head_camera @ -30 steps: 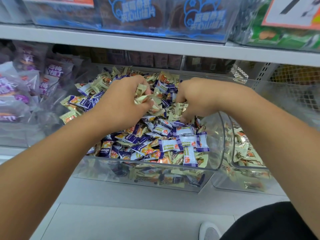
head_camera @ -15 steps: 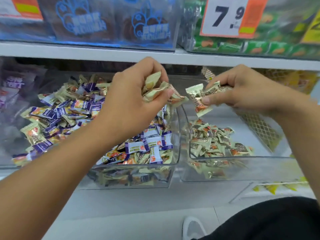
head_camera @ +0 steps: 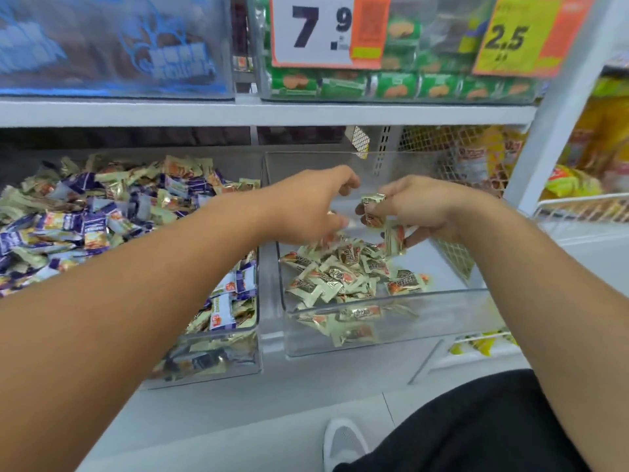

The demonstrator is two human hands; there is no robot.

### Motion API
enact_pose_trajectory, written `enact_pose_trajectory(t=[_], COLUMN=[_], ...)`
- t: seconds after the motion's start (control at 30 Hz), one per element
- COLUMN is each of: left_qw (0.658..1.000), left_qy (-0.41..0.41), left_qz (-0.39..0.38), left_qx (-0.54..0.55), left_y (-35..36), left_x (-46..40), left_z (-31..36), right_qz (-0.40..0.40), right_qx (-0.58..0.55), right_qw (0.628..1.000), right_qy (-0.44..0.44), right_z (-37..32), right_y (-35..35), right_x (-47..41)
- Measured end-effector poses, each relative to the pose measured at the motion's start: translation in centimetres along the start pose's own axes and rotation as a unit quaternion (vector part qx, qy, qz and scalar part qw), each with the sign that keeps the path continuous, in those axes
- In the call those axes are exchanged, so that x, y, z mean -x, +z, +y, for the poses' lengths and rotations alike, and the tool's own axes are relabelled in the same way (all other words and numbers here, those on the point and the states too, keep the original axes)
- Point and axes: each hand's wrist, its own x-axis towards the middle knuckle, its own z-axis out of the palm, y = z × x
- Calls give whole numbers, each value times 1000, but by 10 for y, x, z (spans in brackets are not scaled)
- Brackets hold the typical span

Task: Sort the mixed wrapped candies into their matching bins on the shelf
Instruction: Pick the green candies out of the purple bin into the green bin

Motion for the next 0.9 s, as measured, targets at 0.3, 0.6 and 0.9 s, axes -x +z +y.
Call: enact_pose_trajectory(t=[0.3,0.6,0.9], left_qw=[978,994,988], left_qy=[-37,-83,-57], left_qz=[204,7,64], left_qx=[-18,-77,-128], left_y=[-43,-17,-25], left_x=[87,141,155], left_z=[-49,-117,-141], right_qz=[130,21,-61], right_qx=[160,311,440], right_qw=[951,905,873], right_qy=[-231,-290,-203], right_z=[-53,-158,-188], right_y=[23,117,136], right_x=[27,26,-19])
